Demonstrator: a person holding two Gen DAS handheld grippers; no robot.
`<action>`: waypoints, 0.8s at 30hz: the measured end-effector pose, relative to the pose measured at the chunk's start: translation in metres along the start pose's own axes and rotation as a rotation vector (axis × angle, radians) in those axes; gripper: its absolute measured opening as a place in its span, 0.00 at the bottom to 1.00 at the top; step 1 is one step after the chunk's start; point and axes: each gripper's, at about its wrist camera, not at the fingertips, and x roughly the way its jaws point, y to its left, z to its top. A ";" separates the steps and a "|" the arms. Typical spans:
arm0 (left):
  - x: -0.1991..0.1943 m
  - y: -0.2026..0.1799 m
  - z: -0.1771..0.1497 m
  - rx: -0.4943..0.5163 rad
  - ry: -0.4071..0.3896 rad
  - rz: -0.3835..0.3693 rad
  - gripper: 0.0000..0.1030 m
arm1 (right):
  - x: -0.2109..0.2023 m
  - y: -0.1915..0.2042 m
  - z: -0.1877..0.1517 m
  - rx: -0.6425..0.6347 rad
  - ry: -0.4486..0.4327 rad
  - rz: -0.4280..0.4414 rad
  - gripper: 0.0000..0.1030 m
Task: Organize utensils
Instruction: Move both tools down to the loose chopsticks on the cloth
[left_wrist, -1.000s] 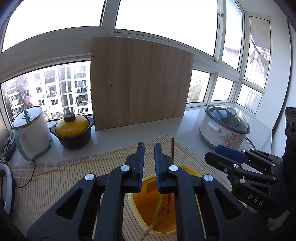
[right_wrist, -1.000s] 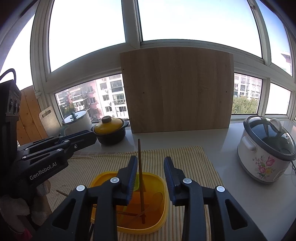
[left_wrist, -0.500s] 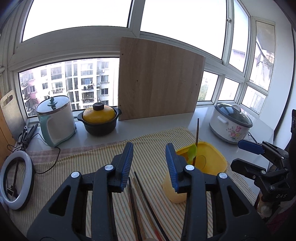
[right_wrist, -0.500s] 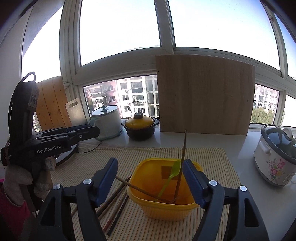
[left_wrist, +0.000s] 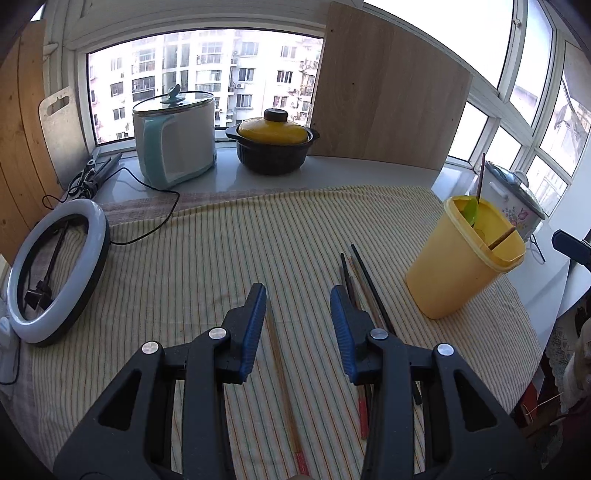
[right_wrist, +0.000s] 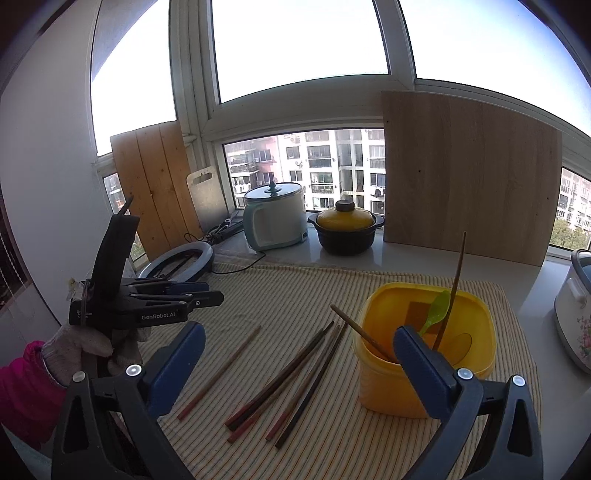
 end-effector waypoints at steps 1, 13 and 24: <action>0.005 0.004 -0.005 -0.009 0.019 -0.001 0.35 | 0.004 0.004 -0.002 -0.004 0.012 0.011 0.97; 0.055 0.030 -0.047 -0.090 0.179 -0.051 0.35 | 0.095 0.029 -0.028 0.036 0.277 0.056 0.45; 0.066 0.039 -0.058 -0.127 0.209 -0.083 0.27 | 0.167 0.032 -0.027 0.140 0.452 0.048 0.30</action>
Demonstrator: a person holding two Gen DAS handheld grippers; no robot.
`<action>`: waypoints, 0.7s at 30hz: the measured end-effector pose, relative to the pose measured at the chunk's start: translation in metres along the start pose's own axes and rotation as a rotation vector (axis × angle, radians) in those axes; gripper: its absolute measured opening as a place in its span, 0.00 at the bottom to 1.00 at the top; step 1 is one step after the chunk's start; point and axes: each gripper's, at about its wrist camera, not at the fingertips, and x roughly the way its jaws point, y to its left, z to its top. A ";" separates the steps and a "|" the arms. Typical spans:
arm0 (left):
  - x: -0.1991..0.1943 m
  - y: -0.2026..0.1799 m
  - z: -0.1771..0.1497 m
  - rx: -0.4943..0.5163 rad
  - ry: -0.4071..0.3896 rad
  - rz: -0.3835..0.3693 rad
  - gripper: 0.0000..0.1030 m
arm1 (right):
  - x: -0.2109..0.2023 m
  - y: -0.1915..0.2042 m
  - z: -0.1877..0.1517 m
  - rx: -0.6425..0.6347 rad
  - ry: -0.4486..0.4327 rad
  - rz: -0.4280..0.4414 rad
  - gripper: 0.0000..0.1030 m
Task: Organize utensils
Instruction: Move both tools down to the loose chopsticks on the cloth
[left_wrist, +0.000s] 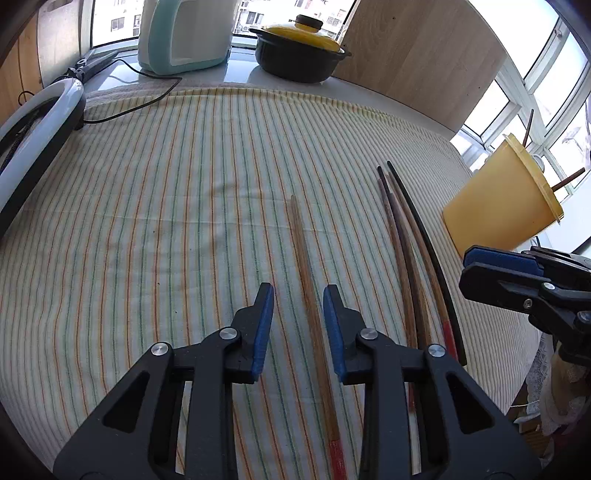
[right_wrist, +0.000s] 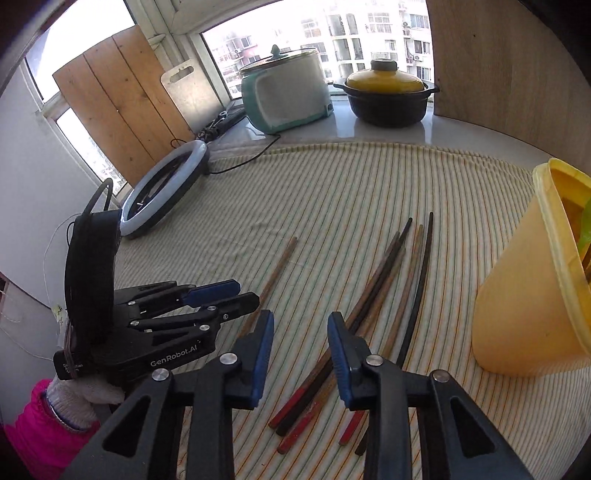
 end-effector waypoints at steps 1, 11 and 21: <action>0.000 0.001 0.000 -0.002 0.000 -0.002 0.26 | 0.006 0.000 0.003 0.010 0.016 -0.007 0.30; 0.003 -0.003 -0.001 0.010 0.003 -0.005 0.22 | 0.056 -0.022 0.023 0.109 0.140 -0.052 0.23; 0.006 -0.003 0.001 0.017 0.003 0.000 0.22 | 0.061 -0.034 0.024 0.148 0.143 -0.077 0.20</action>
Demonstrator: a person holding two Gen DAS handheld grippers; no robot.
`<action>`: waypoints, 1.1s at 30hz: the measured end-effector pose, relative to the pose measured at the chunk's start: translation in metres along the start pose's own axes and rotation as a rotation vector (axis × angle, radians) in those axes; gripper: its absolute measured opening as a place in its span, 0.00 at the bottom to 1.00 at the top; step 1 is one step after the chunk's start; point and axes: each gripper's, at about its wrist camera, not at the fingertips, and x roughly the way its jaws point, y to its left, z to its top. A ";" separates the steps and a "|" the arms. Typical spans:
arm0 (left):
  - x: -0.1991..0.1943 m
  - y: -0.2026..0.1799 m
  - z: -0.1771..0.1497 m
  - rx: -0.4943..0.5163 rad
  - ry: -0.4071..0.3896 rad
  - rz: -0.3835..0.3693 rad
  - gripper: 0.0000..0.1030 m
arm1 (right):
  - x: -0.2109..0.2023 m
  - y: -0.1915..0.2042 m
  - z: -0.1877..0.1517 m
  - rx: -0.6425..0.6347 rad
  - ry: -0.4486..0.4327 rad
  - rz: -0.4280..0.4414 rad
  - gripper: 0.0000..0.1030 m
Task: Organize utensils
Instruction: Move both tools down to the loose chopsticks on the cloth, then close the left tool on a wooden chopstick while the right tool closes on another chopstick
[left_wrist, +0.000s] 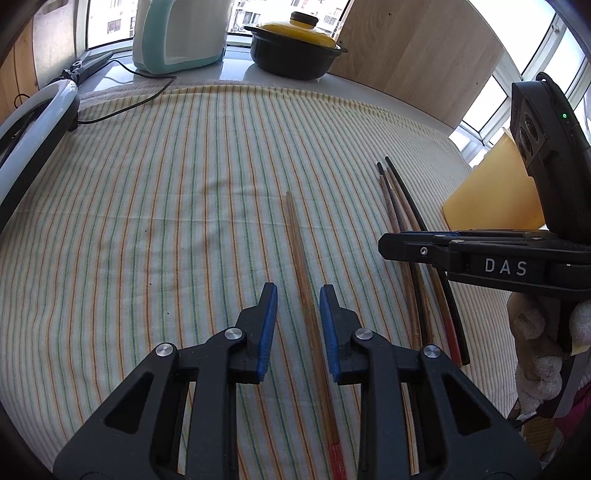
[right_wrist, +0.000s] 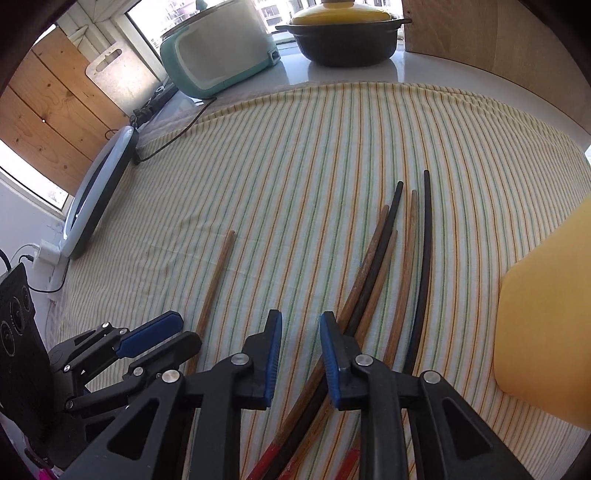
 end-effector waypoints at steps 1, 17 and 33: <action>0.000 0.000 0.000 0.001 0.001 -0.001 0.22 | 0.000 0.000 0.000 -0.002 -0.003 -0.003 0.20; 0.013 -0.012 0.009 0.042 0.017 0.026 0.20 | 0.003 -0.006 0.006 0.029 -0.001 -0.025 0.17; 0.017 -0.007 0.016 0.041 0.021 0.058 0.05 | 0.012 0.007 0.009 -0.048 0.000 -0.099 0.07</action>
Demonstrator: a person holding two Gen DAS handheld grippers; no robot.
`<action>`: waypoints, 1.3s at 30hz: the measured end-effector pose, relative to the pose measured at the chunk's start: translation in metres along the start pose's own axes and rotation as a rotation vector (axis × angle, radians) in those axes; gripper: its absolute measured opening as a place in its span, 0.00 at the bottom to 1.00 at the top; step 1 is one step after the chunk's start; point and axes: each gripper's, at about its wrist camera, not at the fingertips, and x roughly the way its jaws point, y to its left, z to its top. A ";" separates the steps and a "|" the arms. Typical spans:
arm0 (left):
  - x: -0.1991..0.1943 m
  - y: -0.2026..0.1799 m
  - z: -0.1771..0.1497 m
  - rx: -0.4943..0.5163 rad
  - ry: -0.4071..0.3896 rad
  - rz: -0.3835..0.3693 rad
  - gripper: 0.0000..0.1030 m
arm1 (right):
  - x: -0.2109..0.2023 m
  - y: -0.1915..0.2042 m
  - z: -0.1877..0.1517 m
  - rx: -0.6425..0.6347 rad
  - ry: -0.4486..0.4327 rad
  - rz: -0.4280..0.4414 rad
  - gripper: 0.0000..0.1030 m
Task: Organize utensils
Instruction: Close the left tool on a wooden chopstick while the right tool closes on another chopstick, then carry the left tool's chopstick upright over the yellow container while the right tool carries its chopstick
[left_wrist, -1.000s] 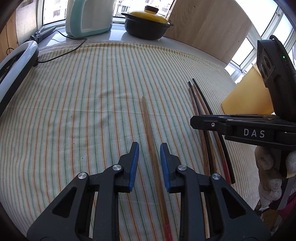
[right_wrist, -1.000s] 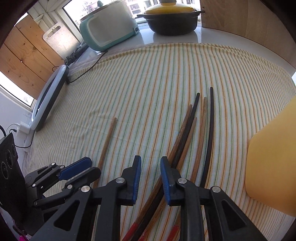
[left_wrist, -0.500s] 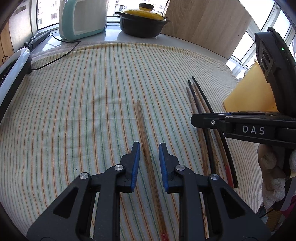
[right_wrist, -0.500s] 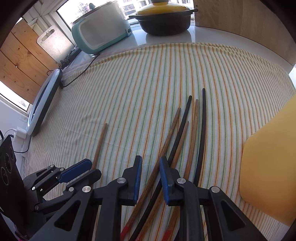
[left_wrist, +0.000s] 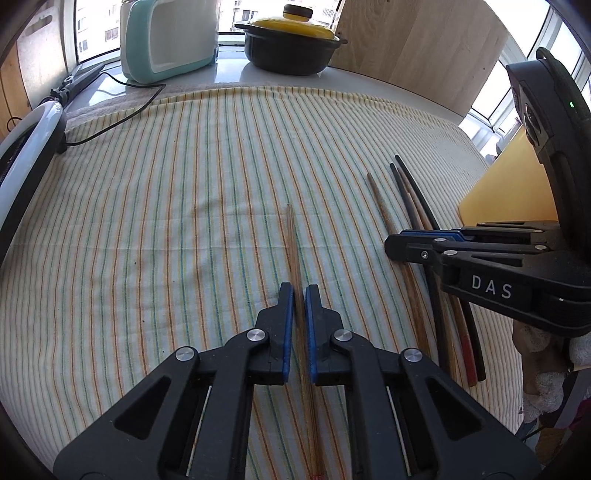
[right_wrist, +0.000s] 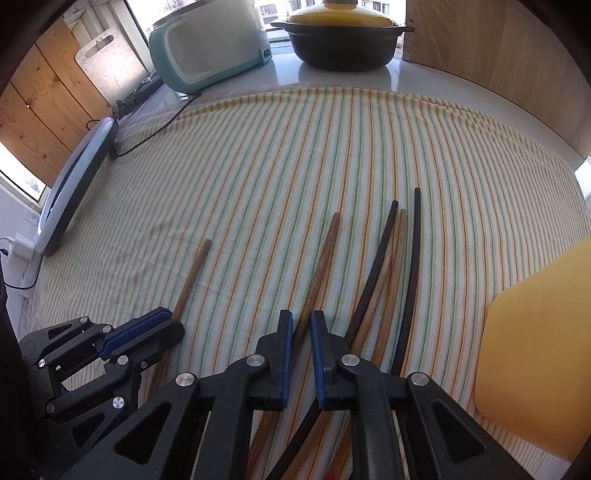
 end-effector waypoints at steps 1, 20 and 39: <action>0.000 0.001 0.000 -0.007 0.000 -0.004 0.04 | 0.000 0.000 -0.001 0.003 0.001 0.011 0.06; 0.003 -0.007 0.009 0.083 0.060 0.063 0.04 | -0.009 0.006 -0.009 0.004 -0.020 0.088 0.05; -0.105 0.004 0.003 -0.057 -0.249 -0.073 0.03 | -0.097 0.019 -0.049 -0.105 -0.264 0.183 0.04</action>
